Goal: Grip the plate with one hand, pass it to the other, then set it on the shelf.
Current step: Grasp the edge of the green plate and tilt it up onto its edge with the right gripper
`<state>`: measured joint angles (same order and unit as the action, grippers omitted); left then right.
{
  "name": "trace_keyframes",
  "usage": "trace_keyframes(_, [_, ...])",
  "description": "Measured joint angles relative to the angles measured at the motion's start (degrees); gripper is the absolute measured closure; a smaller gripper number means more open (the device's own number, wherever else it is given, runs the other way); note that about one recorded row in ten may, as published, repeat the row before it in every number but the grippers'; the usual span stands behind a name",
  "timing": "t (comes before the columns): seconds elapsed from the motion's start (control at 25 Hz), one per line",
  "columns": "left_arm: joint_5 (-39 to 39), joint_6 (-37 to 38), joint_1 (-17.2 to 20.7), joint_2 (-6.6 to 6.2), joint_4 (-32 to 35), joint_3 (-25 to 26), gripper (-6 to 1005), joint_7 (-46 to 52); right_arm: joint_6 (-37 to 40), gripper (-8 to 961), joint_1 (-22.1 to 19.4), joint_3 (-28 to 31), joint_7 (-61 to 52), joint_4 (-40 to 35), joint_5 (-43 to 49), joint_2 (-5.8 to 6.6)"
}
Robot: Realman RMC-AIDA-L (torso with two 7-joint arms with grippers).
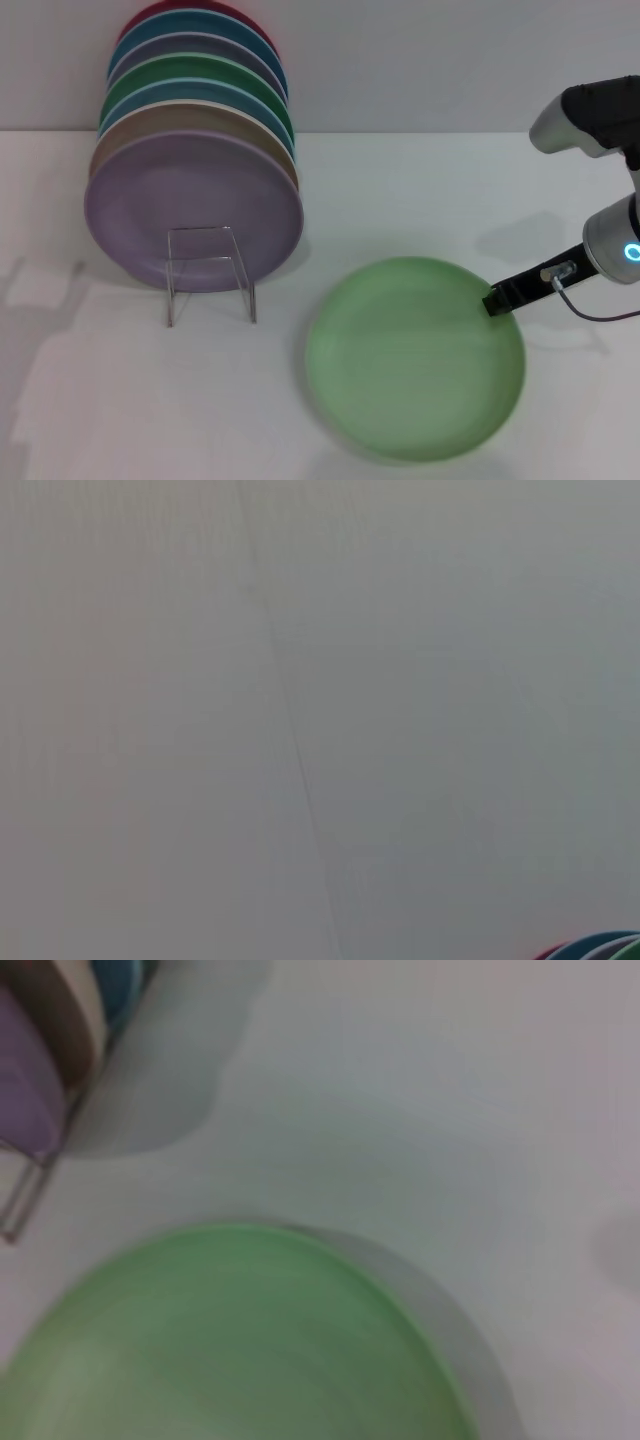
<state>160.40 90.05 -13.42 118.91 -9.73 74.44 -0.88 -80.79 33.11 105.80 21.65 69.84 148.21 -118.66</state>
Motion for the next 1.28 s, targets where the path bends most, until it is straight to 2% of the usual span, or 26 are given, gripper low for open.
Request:
trace_keyframes(0.48, [-0.3, 1.4, 0.5, -0.04, -0.9, 0.1, 215, -0.1, -0.2, 934, -6.8, 2.7, 6.2, 8.2, -8.6, -0.1])
trace_keyframes(0.64, [-0.3, 1.9, 1.1, -0.08, -2.1, 0.3, 215, -0.4, 1.1, 934, -11.3, 3.5, 11.6, 12.6, -12.4, -0.24])
trace_keyframes(0.8, [-0.4, 2.8, 2.1, -0.13, -3.6, 0.6, 215, -0.2, 5.8, 934, -17.2, 4.1, 20.1, 15.3, -20.2, -0.32])
trace_keyframes(0.88, [-0.4, 3.1, 2.5, -0.1, -4.2, 0.6, 215, -0.2, 8.5, 934, -19.9, 4.6, 25.8, 15.3, -25.9, -0.34])
trace_keyframes(0.92, [-0.4, 3.4, 2.6, -0.05, -4.3, 0.6, 215, -0.2, 11.1, 934, -22.5, 4.9, 32.1, 14.7, -31.8, -0.44])
trace_keyframes(0.96, [-0.4, 3.4, 2.6, -0.05, -4.3, 0.6, 215, -0.2, 11.1, 934, -22.5, 4.9, 32.1, 14.7, -31.8, -0.44])
trace_keyframes(1.12, [-0.4, 4.2, 2.7, 0.04, -4.4, 0.3, 215, 0.0, 14.8, 934, -25.3, 5.3, 42.8, 11.2, -41.9, -0.57])
trace_keyframes(1.2, [-0.5, 4.6, 2.8, 0.07, -4.4, 0.1, 216, 0.0, 15.4, 934, -25.0, 7.2, 48.0, 7.0, -46.0, -0.54])
trace_keyframes(1.28, [-0.4, 4.8, 2.9, 0.07, -4.3, 0.1, 216, 0.0, 15.4, 934, -24.9, 7.8, 49.7, 5.8, -47.4, -0.51])
